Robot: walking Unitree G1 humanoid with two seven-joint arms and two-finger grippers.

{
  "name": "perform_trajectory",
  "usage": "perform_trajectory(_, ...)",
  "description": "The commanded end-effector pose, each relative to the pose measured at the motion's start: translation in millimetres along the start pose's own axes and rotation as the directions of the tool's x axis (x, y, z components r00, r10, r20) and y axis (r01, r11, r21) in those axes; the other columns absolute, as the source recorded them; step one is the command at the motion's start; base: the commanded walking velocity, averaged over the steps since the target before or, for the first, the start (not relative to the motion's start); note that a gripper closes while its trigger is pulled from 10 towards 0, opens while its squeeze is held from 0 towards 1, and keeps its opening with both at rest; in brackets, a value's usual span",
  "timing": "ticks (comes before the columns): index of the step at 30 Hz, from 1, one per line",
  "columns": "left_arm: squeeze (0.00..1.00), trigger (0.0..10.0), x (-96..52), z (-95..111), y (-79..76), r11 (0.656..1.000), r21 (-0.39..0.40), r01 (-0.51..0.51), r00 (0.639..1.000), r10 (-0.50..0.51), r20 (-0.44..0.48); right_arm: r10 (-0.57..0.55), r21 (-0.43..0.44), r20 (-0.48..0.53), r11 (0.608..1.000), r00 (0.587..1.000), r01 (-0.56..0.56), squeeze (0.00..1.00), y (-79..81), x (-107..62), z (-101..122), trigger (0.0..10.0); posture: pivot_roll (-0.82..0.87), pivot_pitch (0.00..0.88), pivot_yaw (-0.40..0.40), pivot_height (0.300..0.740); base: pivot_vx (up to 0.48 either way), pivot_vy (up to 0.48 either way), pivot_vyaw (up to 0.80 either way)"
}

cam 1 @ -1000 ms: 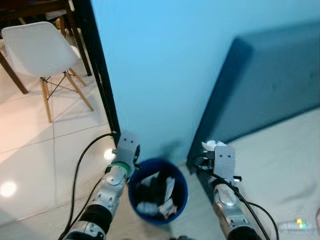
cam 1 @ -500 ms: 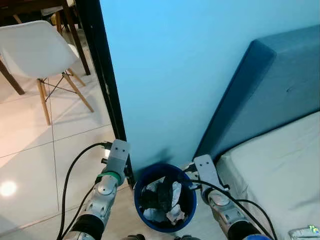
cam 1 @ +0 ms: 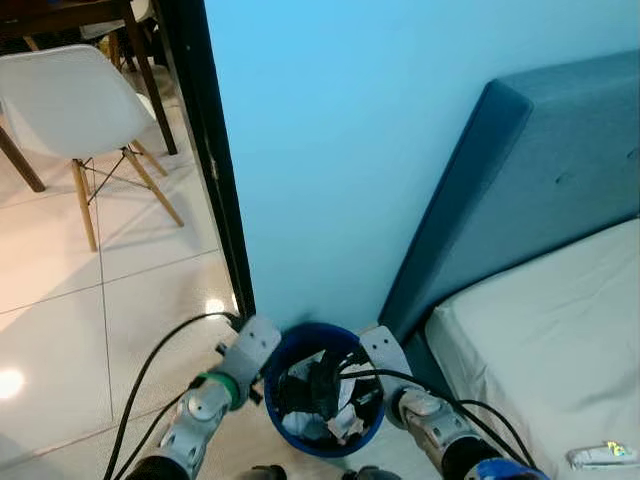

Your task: Clean up the room

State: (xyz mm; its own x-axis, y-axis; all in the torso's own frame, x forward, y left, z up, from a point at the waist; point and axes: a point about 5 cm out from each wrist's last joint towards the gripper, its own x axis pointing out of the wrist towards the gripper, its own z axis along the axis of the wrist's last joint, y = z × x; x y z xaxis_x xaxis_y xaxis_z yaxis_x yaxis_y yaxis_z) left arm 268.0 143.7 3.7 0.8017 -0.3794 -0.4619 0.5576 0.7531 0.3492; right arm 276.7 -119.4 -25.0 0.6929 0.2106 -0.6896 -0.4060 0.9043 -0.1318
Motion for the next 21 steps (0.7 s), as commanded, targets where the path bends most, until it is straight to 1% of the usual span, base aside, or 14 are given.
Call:
perform_trajectory(1, 0.0, 10.0, -6.9, -7, -7.1, 0.997, 0.058, 0.048, 0.999, -0.048, -0.016, 0.003, -0.02, -0.032, 1.0, 0.999, -0.003, 0.0, 4.7, -0.5, -10, 10.0, 0.03, 0.22, 0.004, 0.74, 0.0, 0.0, 0.0)
perform_trajectory(2, 0.0, 10.0, -6.9, -7, -7.1, 0.997, 0.058, 0.048, 0.999, -0.048, -0.016, 0.003, -0.02, -0.032, 1.0, 0.999, -0.003, 0.0, 4.7, -0.5, -10, 10.0, 0.03, 0.22, 0.004, 0.74, 0.0, 0.0, 0.0)
perform_trajectory(3, 0.0, 10.0, -11.5, -10, -6.8, 0.995, 0.08, 0.053, 0.998, -0.052, -0.019, 0.0, -0.026, -0.022, 1.0, 1.0, -0.001, 0.0, 5.5, -0.4, -10, 10.0, 0.04, 0.232, 0.002, 0.74, 0.0, 0.0, 0.0)
perform_trajectory(4, 0.0, 10.0, -15.4, -10, -5.8, 0.997, 0.074, 0.036, 0.999, -0.035, -0.008, 0.008, -0.014, -0.01, 1.0, 1.0, -0.008, 0.0, 7.2, -0.2, -8, 10.0, 0.05, 0.249, -0.002, 0.74, 0.0, 0.0, 0.0)
perform_trajectory(6, 0.0, 10.0, -18.4, -7, -3.4, 1.0, 0.022, -0.012, 1.0, 0.012, 0.014, 0.018, 0.006, 0.013, 1.0, 1.0, -0.018, 0.0, 9.4, 0.0, -5, 10.0, 0.05, 0.254, -0.005, 0.74, 0.0, 0.0, 0.0)
perform_trajectory(7, 0.0, 10.0, -17.3, -6, -1.5, 0.997, -0.05, -0.057, 0.998, 0.058, 0.01, 0.003, 0.029, 0.032, 1.0, 0.999, -0.004, 0.0, 8.7, -0.2, -4, 10.0, 0.05, 0.254, -0.005, 0.74, 0.0, 0.0, 0.0)
perform_trajectory(8, 0.0, 10.0, -17.3, -6, -1.5, 0.997, -0.05, -0.057, 0.998, 0.058, 0.01, 0.003, 0.029, 0.032, 1.0, 0.999, -0.004, 0.0, 8.7, -0.2, -4, 10.0, 0.05, 0.254, -0.005, 0.74, 0.0, 0.0, 0.0)
perform_trajectory(9, 0.0, 10.0, -15.6, -5, -0.9, 0.989, -0.119, -0.091, 0.996, 0.091, -0.006, -0.016, 0.059, 0.047, 0.998, 0.999, 0.013, 0.0, 7.8, -0.4, -3, 10.0, 0.05, 0.253, -0.007, 0.74, 0.0, 0.0, 0.0)
perform_trajectory(10, 0.0, 10.0, -14.1, -5, -1.6, 0.982, -0.158, -0.106, 0.994, 0.105, -0.014, -0.03, 0.082, 0.056, 0.996, 0.998, 0.026, 0.0, 7.3, -0.8, -4, 10.0, 0.05, 0.251, -0.006, 0.74, 0.0, 0.0, 0.0)
perform_trajectory(11, 0.0, 10.0, -12.2, -3, -5.2, 0.983, -0.159, -0.097, 0.995, 0.095, -0.015, -0.041, 0.096, 0.061, 0.995, 0.997, 0.035, 0.0, 7.6, -1.3, -6, 10.0, 0.04, 0.242, -0.002, 0.74, 0.0, 0.0, 0.0)
perform_trajectory(13, 0.0, 10.0, -12.2, -3, -5.2, 0.983, -0.159, -0.097, 0.995, 0.095, -0.015, -0.041, 0.096, 0.061, 0.995, 0.997, 0.035, 0.0, 7.6, -1.3, -6, 10.0, 0.04, 0.242, -0.002, 0.74, 0.0, 0.0, 0.0)
perform_trajectory(17, 0.0, 10.0, -6.1, 4, -19.7, 0.994, -0.107, -0.021, 1.0, 0.022, 0.008, -0.032, 0.1, 0.044, 0.995, 0.999, 0.028, 0.0, 12.5, -2.7, -15, 10.0, 0.03, 0.239, 0.006, 0.74, 0.0, 0.0, 0.0)
perform_trajectory(20, 0.0, 10.0, -5.3, 5, -21.6, 0.995, -0.1, -0.009, 1.0, 0.01, 0.012, -0.029, 0.099, 0.038, 0.995, 0.999, 0.025, 0.0, 13.4, -2.8, -17, 10.0, 0.03, 0.241, 0.01, 0.74, 0.0, 0.0, 0.0)
perform_trajectory(21, 0.0, 10.0, -4.5, 7, -23.7, 0.996, -0.092, 0.016, 1.0, -0.014, 0.018, -0.028, 0.101, 0.027, 0.995, 0.999, 0.025, 0.0, 13.8, -3.0, -20, 10.0, 0.03, 0.246, 0.011, 0.74, 0.0, 0.0, 0.0)
